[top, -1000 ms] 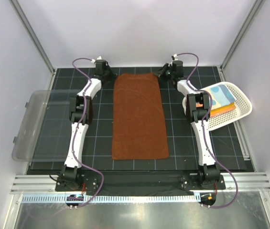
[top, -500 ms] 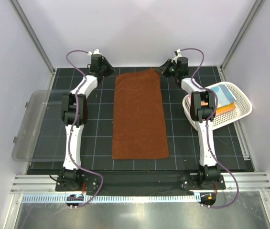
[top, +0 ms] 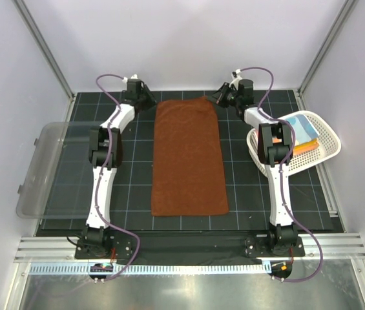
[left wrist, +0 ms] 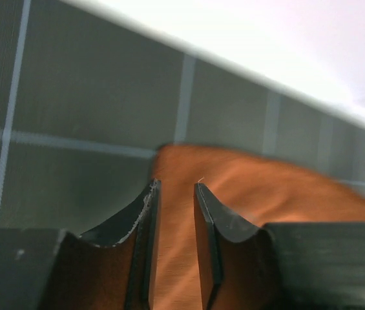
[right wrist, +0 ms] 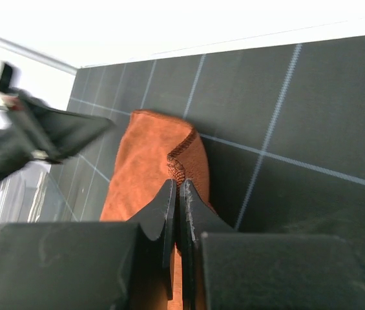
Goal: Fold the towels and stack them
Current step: Fold the towel
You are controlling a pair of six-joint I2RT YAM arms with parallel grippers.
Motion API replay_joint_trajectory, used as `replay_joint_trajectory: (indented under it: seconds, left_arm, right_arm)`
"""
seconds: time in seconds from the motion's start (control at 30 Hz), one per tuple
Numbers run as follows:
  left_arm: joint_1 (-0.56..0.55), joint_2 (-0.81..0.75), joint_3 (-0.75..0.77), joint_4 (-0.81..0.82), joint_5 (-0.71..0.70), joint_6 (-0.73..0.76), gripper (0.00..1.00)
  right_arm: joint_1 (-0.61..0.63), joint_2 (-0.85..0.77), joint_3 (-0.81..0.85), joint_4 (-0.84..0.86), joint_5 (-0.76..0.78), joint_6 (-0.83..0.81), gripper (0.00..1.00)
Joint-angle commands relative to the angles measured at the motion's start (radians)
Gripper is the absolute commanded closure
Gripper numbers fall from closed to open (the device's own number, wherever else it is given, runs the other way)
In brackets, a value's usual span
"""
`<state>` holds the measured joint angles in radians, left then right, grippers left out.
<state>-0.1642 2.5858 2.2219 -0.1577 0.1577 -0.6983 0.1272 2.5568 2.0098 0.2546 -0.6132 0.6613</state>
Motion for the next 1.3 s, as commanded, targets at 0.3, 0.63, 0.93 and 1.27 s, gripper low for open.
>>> replay_joint_trajectory:
  seconds: [0.3,0.63,0.93,1.27]
  left_arm:
    - [-0.021,0.060,0.064,-0.137,-0.037,0.020,0.66]
    - [-0.026,0.129,0.116,-0.131,0.002,-0.032,0.75]
    - [-0.021,0.080,0.055,0.015,0.088,-0.099,1.00]
    - [-0.029,-0.085,-0.134,0.177,0.292,-0.127,1.00]
  right_arm:
    - [0.017,-0.033,-0.008,0.061,-0.049,0.001,0.99]
    - [0.017,-0.021,0.000,0.081,-0.056,0.012,0.99]
    - [0.011,-0.024,0.001,0.083,-0.062,0.012,0.99]
    - [0.009,-0.104,-0.130,0.146,-0.071,0.049,0.99]
